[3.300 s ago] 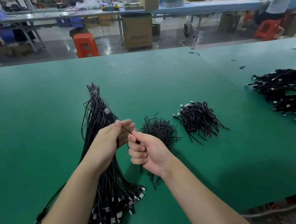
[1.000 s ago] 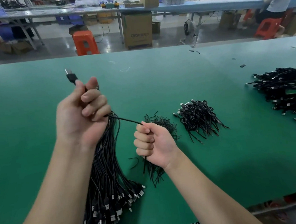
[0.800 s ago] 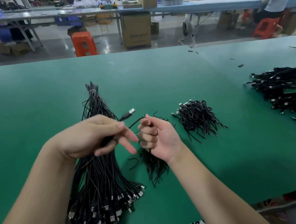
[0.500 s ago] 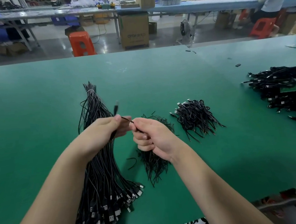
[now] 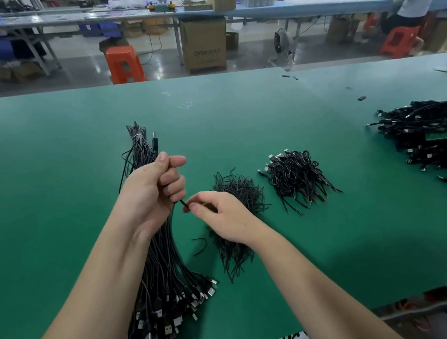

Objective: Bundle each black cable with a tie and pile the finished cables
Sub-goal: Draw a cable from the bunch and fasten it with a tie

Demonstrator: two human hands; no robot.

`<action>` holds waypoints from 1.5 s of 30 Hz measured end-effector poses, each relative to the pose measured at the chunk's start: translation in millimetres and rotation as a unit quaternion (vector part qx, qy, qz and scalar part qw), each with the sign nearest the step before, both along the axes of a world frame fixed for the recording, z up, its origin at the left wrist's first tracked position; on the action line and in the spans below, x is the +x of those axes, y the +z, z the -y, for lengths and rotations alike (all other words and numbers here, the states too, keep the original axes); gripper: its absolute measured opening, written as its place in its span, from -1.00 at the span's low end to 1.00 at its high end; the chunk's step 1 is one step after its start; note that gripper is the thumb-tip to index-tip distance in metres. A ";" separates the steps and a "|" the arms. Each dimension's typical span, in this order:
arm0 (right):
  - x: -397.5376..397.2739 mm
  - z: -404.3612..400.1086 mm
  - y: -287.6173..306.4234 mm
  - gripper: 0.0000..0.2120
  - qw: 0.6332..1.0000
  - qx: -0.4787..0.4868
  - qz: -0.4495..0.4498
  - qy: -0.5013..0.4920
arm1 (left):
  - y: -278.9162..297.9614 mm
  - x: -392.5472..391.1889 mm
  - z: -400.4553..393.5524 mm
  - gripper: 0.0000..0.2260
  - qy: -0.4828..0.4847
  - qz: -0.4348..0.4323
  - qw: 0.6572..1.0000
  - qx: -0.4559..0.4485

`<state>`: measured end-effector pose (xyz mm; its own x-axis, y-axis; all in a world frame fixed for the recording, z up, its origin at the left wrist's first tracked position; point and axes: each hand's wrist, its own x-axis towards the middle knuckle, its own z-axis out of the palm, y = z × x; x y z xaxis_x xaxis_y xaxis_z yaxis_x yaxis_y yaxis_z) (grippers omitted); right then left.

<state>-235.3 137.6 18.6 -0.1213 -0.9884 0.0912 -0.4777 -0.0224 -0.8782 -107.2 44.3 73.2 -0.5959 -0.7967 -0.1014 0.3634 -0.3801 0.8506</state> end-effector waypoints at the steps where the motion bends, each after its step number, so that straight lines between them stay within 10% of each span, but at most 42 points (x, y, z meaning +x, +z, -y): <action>1: -0.3 1.0 3.9 -0.79 0.999 0.005 0.033 0.001 | -0.9 0.1 -1.4 -0.72 -0.006 0.000 1.000 -0.010; 8: -3.0 -1.0 12.9 -0.63 0.927 0.000 0.369 0.072 | -2.0 -1.3 -4.2 -0.64 -0.019 -0.014 0.999 -0.041; 24: 13.5 4.4 -12.4 -0.67 0.942 0.006 0.329 -0.060 | -3.2 7.0 -10.8 -0.65 -0.208 0.142 0.958 -0.138; 37: 11.0 0.9 -10.1 -0.76 0.980 0.034 0.176 -0.087 | -3.7 4.5 -29.3 -0.60 -0.110 0.276 0.928 -0.226; 39: 13.3 -0.6 -11.3 -0.75 0.982 0.009 0.147 -0.115 | -3.4 1.1 -32.9 -0.59 -0.074 0.332 0.895 -0.289; 45: 12.9 -1.2 -5.3 -0.80 0.991 -0.011 -0.089 -0.104 | -15.3 1.4 -41.8 -0.64 0.139 0.533 0.629 -0.548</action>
